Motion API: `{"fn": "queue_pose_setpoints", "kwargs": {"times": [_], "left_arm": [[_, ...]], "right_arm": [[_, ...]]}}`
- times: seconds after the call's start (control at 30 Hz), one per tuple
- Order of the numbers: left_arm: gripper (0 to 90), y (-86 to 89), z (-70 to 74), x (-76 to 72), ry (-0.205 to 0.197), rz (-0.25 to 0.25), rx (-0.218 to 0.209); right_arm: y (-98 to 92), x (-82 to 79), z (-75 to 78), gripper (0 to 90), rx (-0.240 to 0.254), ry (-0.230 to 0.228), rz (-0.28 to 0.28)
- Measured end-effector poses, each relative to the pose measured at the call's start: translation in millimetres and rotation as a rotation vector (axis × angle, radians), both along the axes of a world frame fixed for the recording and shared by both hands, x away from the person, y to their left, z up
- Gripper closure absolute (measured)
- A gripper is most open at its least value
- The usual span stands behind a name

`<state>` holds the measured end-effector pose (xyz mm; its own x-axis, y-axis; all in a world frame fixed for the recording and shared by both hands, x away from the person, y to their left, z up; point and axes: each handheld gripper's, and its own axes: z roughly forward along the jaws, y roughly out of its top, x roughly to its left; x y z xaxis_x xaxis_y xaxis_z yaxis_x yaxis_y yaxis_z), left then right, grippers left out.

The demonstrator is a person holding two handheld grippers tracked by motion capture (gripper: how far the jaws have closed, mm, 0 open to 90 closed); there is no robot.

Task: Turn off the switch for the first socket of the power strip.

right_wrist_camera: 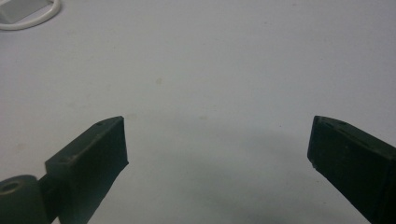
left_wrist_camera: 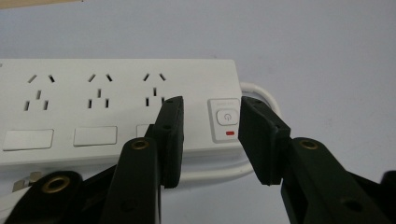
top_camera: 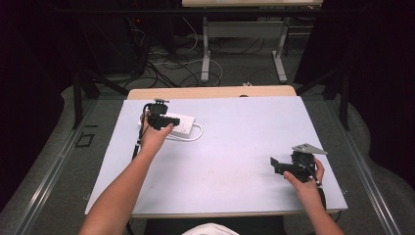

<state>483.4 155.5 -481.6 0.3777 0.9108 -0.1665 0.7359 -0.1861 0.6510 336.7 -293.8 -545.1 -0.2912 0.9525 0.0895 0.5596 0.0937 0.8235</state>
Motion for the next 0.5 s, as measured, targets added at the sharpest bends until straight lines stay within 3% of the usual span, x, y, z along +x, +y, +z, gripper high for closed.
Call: {"fn": "queue_pose_setpoints", "kwargs": {"times": [0.33, 0.5], "left_arm": [[53.0, -7.4, 9.0, -13.3, -0.036, -0.049, 0.013], [52.3, -10.9, 12.4, -20.9, -0.034, -0.063, 0.018]], "right_arm": [[0.9, -0.9, 0.9, 4.3, 0.009, 0.004, -0.001], [0.9, -1.0, 1.0, 4.3, 0.009, 0.005, 0.0]]}}
